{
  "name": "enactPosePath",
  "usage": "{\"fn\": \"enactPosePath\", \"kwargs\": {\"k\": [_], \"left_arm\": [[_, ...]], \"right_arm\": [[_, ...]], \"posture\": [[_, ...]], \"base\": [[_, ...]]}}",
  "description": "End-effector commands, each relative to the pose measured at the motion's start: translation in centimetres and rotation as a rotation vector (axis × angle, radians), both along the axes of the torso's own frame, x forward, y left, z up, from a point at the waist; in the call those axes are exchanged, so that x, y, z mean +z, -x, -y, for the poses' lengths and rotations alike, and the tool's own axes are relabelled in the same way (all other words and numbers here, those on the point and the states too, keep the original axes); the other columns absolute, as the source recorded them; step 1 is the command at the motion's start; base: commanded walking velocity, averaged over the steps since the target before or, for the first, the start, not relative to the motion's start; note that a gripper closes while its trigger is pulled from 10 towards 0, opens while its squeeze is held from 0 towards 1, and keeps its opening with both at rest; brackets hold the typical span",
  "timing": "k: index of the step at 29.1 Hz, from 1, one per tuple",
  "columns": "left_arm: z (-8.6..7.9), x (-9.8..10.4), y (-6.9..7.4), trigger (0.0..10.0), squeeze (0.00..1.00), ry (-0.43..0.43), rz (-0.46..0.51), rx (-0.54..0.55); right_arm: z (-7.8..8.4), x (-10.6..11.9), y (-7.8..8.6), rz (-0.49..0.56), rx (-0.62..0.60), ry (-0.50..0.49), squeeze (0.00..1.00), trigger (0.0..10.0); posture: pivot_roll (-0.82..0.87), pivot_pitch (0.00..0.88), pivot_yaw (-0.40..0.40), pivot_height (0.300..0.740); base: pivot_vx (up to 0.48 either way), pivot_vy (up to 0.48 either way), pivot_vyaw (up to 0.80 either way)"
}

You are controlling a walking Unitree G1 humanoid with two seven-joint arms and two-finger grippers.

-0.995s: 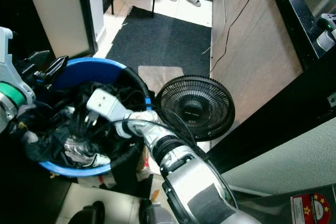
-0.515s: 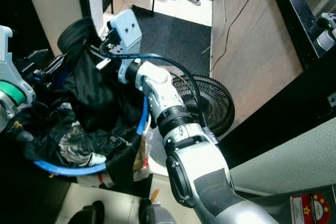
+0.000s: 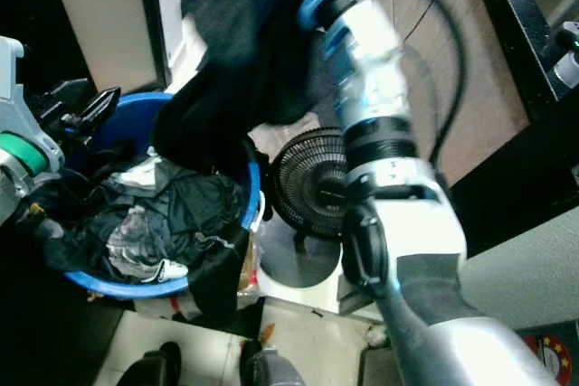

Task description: Clothes washing

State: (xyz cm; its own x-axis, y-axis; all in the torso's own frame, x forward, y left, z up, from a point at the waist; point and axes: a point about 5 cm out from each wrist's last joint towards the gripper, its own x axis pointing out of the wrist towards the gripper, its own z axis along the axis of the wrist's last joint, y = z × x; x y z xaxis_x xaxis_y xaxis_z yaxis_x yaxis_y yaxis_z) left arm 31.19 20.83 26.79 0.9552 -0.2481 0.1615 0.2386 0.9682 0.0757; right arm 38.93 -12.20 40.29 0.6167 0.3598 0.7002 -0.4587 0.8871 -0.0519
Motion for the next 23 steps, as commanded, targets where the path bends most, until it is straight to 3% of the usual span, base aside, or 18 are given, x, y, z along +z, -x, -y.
{"fn": "enactPosePath", "kwargs": {"k": [1,2,3,8,10,12,13,15,20,23], "left_arm": [[0.2,-0.3,-0.1,10.0,0.0,0.008,-0.007,-0.011],[0.2,-0.3,-0.1,10.0,0.0,0.008,-0.007,-0.011],[0.2,-0.4,-0.1,10.0,0.0,0.007,-0.009,-0.016],[0.3,-0.4,-0.1,10.0,0.0,0.006,-0.012,-0.019],[0.5,-0.5,-0.3,10.0,0.0,0.003,-0.015,-0.028],[0.6,-0.4,-0.3,10.0,0.0,0.002,-0.014,-0.032],[0.6,-0.4,-0.3,10.0,0.0,0.002,-0.014,-0.032],[0.6,-0.5,-0.1,10.0,0.0,0.0,-0.016,-0.031],[0.4,-0.6,0.1,10.0,0.0,-0.002,-0.022,-0.025],[0.4,-0.7,0.2,10.0,0.0,-0.001,-0.024,-0.024]], "right_arm": [[2.3,2.8,1.3,0.124,-0.086,-0.087,0.0,10.0],[2.3,2.8,1.3,0.124,-0.086,-0.087,0.0,10.0],[6.3,5.4,3.2,0.246,-0.219,-0.154,0.0,10.0],[6.7,4.7,2.8,0.215,-0.245,-0.119,0.0,10.0],[5.4,0.4,0.4,0.041,-0.272,0.053,0.0,10.0],[3.0,-6.1,-2.2,-0.224,-0.24,0.244,0.0,10.0],[3.0,-6.1,-2.2,-0.224,-0.24,0.244,0.0,10.0],[1.9,-9.8,-3.0,-0.372,-0.246,0.314,0.0,10.0],[0.7,-13.0,-3.4,-0.513,-0.283,0.344,0.0,10.0],[-0.5,-13.3,-3.5,-0.53,-0.268,0.352,0.0,10.0]], "posture": [[0.11,0.087,-0.048,0.74],[0.11,0.087,-0.048,0.74],[0.11,0.084,-0.039,0.74],[0.1,0.084,-0.035,0.74],[0.11,0.086,-0.035,0.74],[0.11,0.086,-0.037,0.74],[0.11,0.086,-0.037,0.74],[0.12,0.09,-0.038,0.74],[0.13,0.096,-0.041,0.74],[0.14,0.104,-0.047,0.74]], "base": [[0.0,0.0,0.0],[0.0,0.0,0.0],[0.0,0.0,0.0],[0.0,0.0,0.0],[0.0,0.0,0.0],[0.0,0.0,0.0],[0.0,0.0,0.0],[0.0,0.0,0.0],[0.0,0.0,0.0],[0.0,0.0,0.0]]}}
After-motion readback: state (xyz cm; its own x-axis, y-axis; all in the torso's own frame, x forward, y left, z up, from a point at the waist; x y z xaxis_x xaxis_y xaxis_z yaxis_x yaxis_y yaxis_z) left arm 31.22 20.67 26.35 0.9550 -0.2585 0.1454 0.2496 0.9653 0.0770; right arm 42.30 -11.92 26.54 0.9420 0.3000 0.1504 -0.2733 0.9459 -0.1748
